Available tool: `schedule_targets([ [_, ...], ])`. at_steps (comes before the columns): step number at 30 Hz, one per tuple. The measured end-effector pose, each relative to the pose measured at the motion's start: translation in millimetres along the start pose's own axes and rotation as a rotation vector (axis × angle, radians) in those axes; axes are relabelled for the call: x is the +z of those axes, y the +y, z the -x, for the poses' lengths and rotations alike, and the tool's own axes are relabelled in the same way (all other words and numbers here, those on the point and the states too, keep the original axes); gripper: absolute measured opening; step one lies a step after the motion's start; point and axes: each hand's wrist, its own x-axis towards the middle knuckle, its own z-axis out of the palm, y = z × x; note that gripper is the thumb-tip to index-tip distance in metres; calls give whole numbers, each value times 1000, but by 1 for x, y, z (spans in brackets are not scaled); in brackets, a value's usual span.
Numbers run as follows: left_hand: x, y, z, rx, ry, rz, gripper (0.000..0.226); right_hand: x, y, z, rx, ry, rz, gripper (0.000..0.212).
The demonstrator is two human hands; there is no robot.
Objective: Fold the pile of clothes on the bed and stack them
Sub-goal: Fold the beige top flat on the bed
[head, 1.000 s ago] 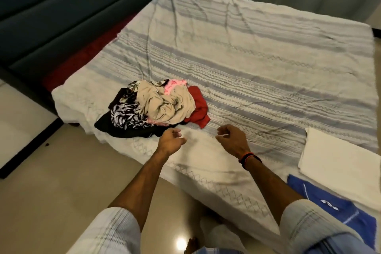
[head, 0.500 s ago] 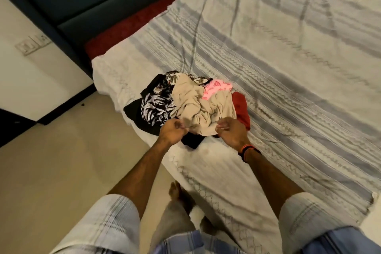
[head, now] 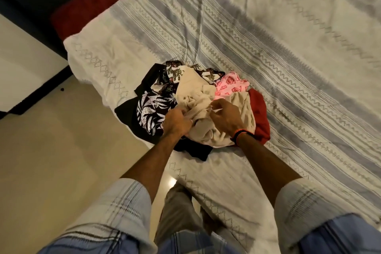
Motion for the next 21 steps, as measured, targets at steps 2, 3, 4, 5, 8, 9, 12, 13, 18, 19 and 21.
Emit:
schedule_targets([
  [2, 2, -2, -8, 12, -18, -25, 19, 2, -3, -6, -2, -17, 1, 22],
  [3, 3, -2, -11, 15, -32, -30, 16, 3, -4, -10, 0, -27, -4, 23],
  [4, 3, -2, -12, 26, -36, -34, 13, 3, -5, -11, 3, -36, -4, 24],
  [5, 2, -2, -13, 38, -35, -20, 12, 3, -5, -12, 12, -43, -2, 25],
  [8, -6, 6, -7, 89, -15, 120, 16, 0, -3, -11, 19, -49, -8, 37],
  [9, -9, 11, -3, 106, -9, 177, 16, -3, -4, -8, -10, -60, 11, 47],
  [12, -20, 32, 6, 166, -17, 356, 15, -15, -8, -3, -117, -131, 79, 73],
  [13, -25, 42, 13, 194, -32, 397, 15, -21, -11, 1, -159, -140, 79, 77],
  [18, -45, 96, 59, 361, -124, 489, 17, -57, -33, 25, -350, -92, -9, 50],
  [19, -49, 104, 70, 382, -146, 503, 18, -67, -38, 33, -348, -67, -64, 42],
  [21, -58, 120, 97, 410, -176, 552, 27, -89, -46, 48, -362, -1, -134, 27],
])
